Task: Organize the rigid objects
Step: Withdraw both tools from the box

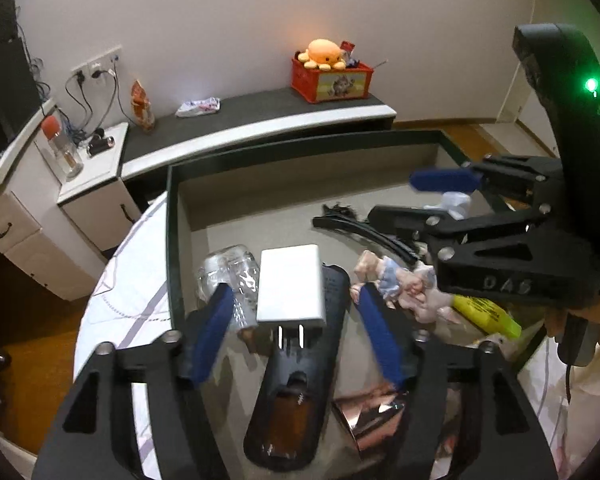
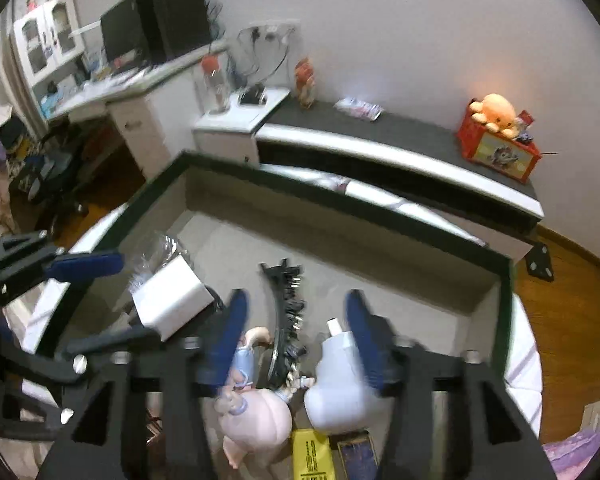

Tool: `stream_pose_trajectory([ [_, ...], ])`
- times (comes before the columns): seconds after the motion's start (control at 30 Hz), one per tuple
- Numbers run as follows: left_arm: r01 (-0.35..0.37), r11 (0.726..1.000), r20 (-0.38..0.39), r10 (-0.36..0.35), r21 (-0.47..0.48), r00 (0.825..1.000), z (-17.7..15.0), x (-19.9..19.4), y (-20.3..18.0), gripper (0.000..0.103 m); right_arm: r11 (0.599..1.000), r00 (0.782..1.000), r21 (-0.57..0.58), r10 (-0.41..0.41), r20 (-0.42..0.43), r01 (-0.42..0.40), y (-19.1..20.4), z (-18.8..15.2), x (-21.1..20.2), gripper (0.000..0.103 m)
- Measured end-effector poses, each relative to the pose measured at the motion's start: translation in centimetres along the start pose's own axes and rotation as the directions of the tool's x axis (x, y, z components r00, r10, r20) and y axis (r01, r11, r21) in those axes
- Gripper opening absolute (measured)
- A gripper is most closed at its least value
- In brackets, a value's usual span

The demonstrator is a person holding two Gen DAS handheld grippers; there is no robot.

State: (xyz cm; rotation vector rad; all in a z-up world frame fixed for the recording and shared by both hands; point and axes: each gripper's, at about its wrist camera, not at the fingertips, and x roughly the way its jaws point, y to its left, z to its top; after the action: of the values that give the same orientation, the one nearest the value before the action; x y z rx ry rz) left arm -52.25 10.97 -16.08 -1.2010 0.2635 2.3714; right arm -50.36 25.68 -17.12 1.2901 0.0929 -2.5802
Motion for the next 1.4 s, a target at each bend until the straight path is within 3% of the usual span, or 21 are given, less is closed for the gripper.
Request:
stream_pose_trajectory([
  [0.03, -0.007, 1.0, 0.009, 0.007, -0.001, 1.0, -0.2, -0.6, -0.1, 0.075, 1.0, 1.0, 0.007, -0.007, 0.016, 0.006, 0.1, 0.0, -0.5, 0.073],
  [0.07, -0.017, 1.0, 0.018, 0.017, -0.002, 1.0, -0.4, -1.3, -0.2, 0.08, 1.0, 0.999, 0.012, -0.018, 0.033, 0.018, 0.2, 0.0, -1.3, 0.077],
  [0.27, -0.074, 0.997, 0.125, 0.075, -0.009, 0.989, -2.3, -6.7, -0.9, 0.092, 0.999, 0.989, 0.02, -0.032, 0.144, 0.03, 0.4, -1.4, -7.4, 0.079],
  [0.37, -0.134, 0.991, 0.223, 0.136, -0.026, 0.965, -4.0, -10.2, -1.6, 0.098, 0.999, 0.975, 0.037, -0.025, 0.221, 0.017, 0.7, -2.5, -10.8, 0.082],
  [0.5, -0.163, 0.984, 0.341, 0.178, -0.074, 0.923, -6.4, -14.7, -2.3, 0.103, 1.0, 0.946, 0.027, -0.017, 0.323, 0.009, 1.8, -4.1, -14.6, 0.084],
  [0.67, -0.242, 0.965, 0.383, 0.264, -0.106, 0.885, -9.7, -17.8, -3.4, 0.103, 1.0, 0.907, 0.007, -0.03, 0.419, 0.03, 3.8, -7.1, -19.0, 0.093],
  [0.7, -0.255, 0.961, 0.386, 0.278, -0.11, 0.88, -10.4, -18.1, -3.5, 0.103, 0.999, 0.898, 0.016, -0.041, 0.438, 0.038, 4.0, -8.0, -19.8, 0.1],
  [0.77, -0.247, 0.963, 0.384, 0.271, -0.112, 0.883, -12.2, -18.6, -4.4, 0.103, 0.998, 0.87, 0.04, -0.066, 0.488, 0.054, 4.2, -9.7, -21.2, 0.103],
  [0.83, -0.204, 0.972, 0.37, 0.232, -0.114, 0.9, -13.7, -18.5, -4.9, 0.103, 0.996, 0.848, 0.061, -0.083, 0.524, 0.061, 4.2, -11.6, -22.3, 0.103],
  [0.97, -0.163, 0.982, 0.308, 0.185, -0.098, 0.933, -15.7, -17.0, -6.2, 0.103, 0.992, 0.862, 0.108, -0.107, 0.496, 0.061, 3.8, -14.6, -22.0, 0.103],
  [1.07, -0.15, 0.985, 0.279, 0.167, -0.08, 0.946, -16.6, -16.0, -7.3, 0.103, 0.988, 0.872, 0.148, -0.113, 0.477, 0.047, 3.3, -16.9, -21.6, 0.103],
  [1.17, -0.127, 0.988, 0.269, 0.145, -0.083, 0.952, -17.2, -15.7, -7.9, 0.103, 0.98, 0.88, 0.198, -0.106, 0.463, 0.013, 2.4, -18.6, -21.2, 0.103],
  [1.4, -0.161, 0.983, 0.235, 0.178, -0.089, 0.956, -17.8, -14.5, -8.4, 0.103, 0.97, 0.902, 0.242, -0.095, 0.422, -0.012, 1.6, -20.5, -19.6, 0.103],
])
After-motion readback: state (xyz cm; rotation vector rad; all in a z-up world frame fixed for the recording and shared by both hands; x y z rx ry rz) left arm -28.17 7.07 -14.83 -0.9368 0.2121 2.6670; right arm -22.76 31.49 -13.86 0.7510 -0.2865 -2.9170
